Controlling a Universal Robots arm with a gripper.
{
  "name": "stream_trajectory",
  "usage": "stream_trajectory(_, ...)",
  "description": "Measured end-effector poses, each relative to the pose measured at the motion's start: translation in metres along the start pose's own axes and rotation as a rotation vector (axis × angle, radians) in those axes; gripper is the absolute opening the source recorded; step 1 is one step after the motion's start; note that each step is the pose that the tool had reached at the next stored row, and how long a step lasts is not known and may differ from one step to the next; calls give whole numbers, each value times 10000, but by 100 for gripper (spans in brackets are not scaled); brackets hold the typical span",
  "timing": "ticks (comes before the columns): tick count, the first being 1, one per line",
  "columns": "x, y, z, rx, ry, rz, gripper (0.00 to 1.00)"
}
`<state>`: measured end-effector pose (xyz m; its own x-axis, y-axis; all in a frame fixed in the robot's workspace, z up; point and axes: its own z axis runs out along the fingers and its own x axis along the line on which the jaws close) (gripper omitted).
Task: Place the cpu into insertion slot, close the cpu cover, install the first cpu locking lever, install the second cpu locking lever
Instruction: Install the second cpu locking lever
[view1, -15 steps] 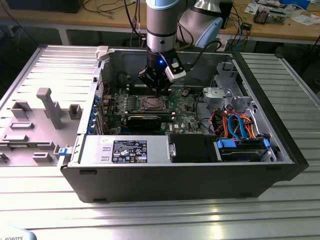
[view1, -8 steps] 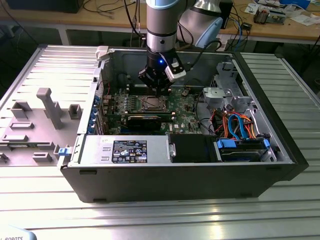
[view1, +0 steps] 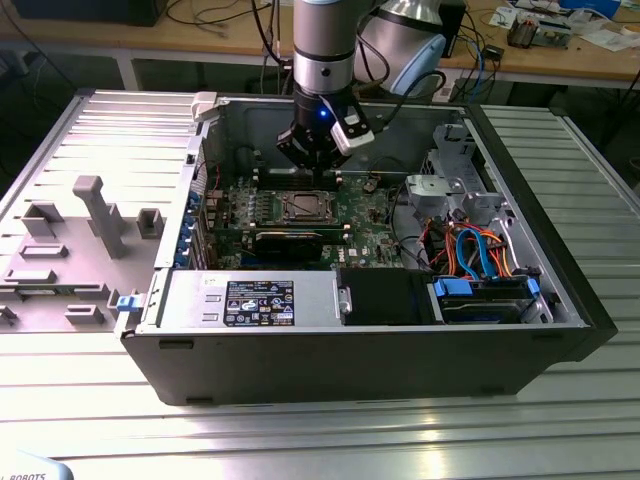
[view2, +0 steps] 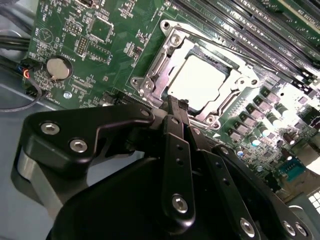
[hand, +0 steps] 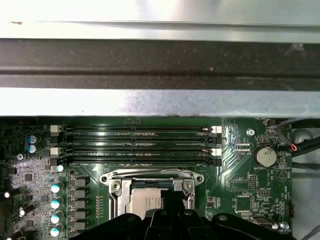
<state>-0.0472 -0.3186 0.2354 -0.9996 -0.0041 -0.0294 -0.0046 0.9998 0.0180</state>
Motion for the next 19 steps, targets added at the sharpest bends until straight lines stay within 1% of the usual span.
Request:
stream_trajectory(16, 0, 0, -21, 3, 2, 0, 11)
stream_trajectory(19, 0, -24, -20, 4, 3, 0, 11)
